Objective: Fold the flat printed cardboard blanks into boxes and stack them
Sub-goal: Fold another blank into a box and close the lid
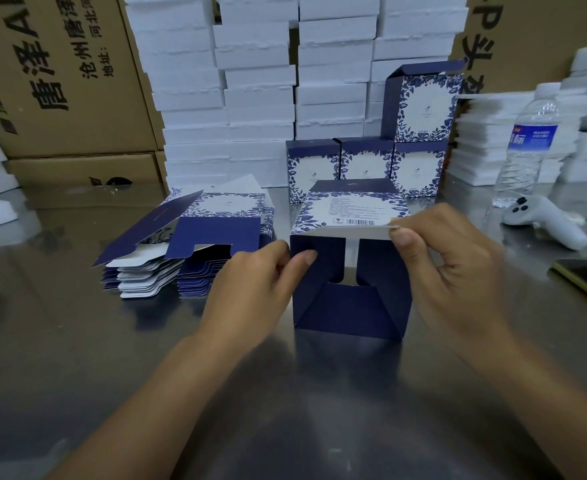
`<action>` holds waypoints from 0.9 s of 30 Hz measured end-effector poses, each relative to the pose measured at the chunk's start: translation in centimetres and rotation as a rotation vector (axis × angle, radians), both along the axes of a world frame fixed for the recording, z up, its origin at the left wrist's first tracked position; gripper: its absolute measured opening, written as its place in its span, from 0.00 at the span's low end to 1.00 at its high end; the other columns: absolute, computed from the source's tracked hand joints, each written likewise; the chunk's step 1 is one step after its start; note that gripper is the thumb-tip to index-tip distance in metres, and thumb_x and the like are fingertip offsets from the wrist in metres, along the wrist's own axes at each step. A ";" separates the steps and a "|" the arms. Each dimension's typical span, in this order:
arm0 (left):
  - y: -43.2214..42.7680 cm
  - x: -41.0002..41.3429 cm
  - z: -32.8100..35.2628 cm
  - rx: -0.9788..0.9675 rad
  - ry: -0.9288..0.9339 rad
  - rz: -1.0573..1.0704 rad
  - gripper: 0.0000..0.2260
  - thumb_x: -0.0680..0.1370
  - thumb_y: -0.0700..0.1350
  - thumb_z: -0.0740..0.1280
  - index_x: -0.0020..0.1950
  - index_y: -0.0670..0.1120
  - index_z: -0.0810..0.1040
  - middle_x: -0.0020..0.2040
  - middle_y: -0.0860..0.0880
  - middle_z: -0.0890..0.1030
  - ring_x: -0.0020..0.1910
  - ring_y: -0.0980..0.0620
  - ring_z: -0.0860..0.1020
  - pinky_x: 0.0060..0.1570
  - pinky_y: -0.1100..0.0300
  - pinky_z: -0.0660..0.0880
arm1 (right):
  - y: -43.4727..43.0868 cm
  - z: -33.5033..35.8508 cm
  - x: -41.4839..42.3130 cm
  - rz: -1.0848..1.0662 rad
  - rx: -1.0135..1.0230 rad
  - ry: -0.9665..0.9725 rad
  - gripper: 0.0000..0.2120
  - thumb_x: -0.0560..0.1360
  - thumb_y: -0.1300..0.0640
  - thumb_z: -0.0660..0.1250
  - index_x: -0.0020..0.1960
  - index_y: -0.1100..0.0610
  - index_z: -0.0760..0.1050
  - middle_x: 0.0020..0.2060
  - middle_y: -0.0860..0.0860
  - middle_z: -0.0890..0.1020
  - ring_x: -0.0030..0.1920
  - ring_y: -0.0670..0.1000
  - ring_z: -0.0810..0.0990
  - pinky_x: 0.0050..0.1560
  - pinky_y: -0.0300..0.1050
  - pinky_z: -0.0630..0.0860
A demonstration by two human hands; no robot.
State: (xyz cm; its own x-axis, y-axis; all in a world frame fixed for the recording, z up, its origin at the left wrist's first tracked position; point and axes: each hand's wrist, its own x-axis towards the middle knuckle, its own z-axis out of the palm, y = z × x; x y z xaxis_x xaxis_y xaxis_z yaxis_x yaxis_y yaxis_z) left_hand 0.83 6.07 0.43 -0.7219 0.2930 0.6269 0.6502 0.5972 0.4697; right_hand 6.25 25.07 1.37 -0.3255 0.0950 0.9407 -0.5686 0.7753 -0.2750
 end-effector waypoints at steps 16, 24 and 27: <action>-0.4 -0.6 -0.8 -0.107 -0.114 -0.038 0.20 0.73 0.63 0.59 0.32 0.48 0.64 0.25 0.51 0.68 0.27 0.51 0.65 0.30 0.54 0.62 | 0.1 0.0 -0.2 -0.004 0.009 0.003 0.21 0.79 0.50 0.57 0.41 0.63 0.80 0.33 0.55 0.76 0.36 0.51 0.71 0.36 0.40 0.67; -0.4 -0.7 -1.0 -0.198 -0.069 -0.055 0.18 0.77 0.58 0.60 0.31 0.54 0.60 0.24 0.54 0.67 0.25 0.54 0.66 0.28 0.56 0.59 | 0.1 0.0 -0.2 -0.010 0.007 0.009 0.20 0.79 0.50 0.57 0.40 0.63 0.80 0.33 0.54 0.76 0.36 0.50 0.71 0.35 0.43 0.67; -0.4 -0.7 -1.1 -0.190 -0.104 -0.061 0.18 0.76 0.61 0.59 0.31 0.53 0.61 0.24 0.53 0.66 0.25 0.55 0.66 0.28 0.57 0.59 | 0.2 0.1 -0.1 -0.023 0.013 0.000 0.18 0.78 0.52 0.60 0.40 0.63 0.80 0.33 0.54 0.76 0.36 0.50 0.71 0.35 0.42 0.67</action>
